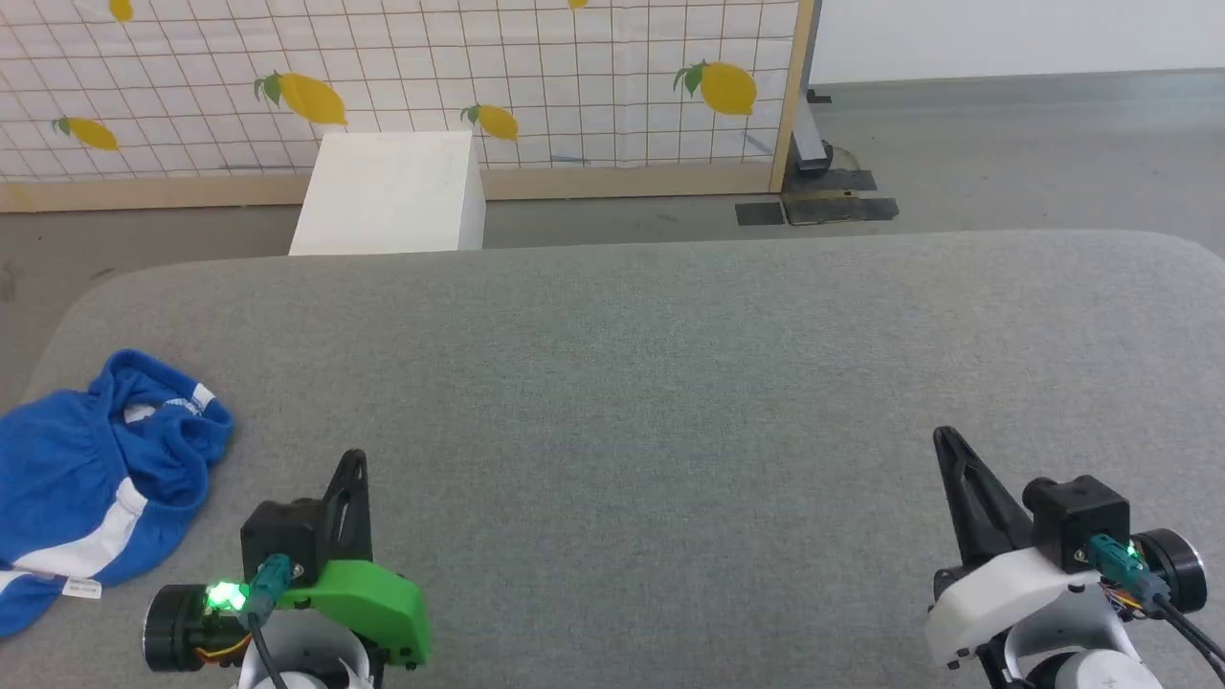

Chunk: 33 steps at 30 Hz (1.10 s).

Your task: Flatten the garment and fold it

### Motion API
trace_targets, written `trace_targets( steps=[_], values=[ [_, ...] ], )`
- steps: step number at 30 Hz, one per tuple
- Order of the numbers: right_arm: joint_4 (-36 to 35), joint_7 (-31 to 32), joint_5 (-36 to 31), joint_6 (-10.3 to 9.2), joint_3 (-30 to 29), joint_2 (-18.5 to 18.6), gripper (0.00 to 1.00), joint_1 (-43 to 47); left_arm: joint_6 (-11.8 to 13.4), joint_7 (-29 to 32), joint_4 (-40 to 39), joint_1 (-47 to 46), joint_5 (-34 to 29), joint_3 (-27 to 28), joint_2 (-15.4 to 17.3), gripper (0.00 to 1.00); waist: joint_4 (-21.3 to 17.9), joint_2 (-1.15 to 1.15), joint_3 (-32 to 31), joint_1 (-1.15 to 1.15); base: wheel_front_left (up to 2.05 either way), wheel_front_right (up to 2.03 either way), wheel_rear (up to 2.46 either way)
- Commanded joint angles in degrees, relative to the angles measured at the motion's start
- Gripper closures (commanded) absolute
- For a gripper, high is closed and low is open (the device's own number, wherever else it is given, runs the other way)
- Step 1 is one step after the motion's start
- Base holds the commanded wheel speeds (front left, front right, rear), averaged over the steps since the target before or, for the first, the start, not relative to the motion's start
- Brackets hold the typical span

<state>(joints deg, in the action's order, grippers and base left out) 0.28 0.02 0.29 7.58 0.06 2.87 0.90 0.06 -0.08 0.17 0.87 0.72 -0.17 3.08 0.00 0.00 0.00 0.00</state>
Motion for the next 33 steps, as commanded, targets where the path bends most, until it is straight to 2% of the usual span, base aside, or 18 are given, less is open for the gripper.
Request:
trace_targets(
  steps=[1,16,17,18,19,33],
  values=[
    [-0.28,-0.02,-0.29,-0.09,-0.06,0.00,1.00,-0.90,-0.06,0.08,-0.17,-0.87,-0.72,0.17,-0.21,1.00,0.00,0.00,0.00,0.00,0.00,0.00,0.00],
    [0.00,-0.01,0.01,0.00,-0.01,0.00,1.00,0.00,0.00,0.00,0.00,0.00,0.01,-0.02,0.00,1.00,0.00,0.00,0.00,0.00,0.00,0.00,0.00],
    [0.03,-0.01,0.03,0.01,0.00,0.00,0.00,0.02,0.00,-0.02,0.01,0.02,0.09,-0.05,0.01,0.00,0.00,0.00,0.00,0.00,0.00,0.00,0.00],
    [0.07,-0.02,0.04,0.01,0.01,0.00,1.00,0.04,0.00,-0.03,0.02,0.05,0.17,-0.09,0.01,1.00,0.00,0.00,0.00,0.00,0.00,0.00,0.00],
    [0.06,-0.01,0.03,0.01,0.01,0.00,0.00,0.04,0.00,-0.02,0.02,0.05,0.25,-0.15,0.01,0.00,0.00,0.00,0.00,0.00,0.00,0.00,0.00],
    [1.13,-1.65,2.06,0.00,0.05,0.00,0.00,0.74,-0.37,-1.65,0.72,0.25,1.51,-0.31,-0.01,0.00,0.07,0.00,0.11,0.00,0.00,0.00,0.00]
  ],
)
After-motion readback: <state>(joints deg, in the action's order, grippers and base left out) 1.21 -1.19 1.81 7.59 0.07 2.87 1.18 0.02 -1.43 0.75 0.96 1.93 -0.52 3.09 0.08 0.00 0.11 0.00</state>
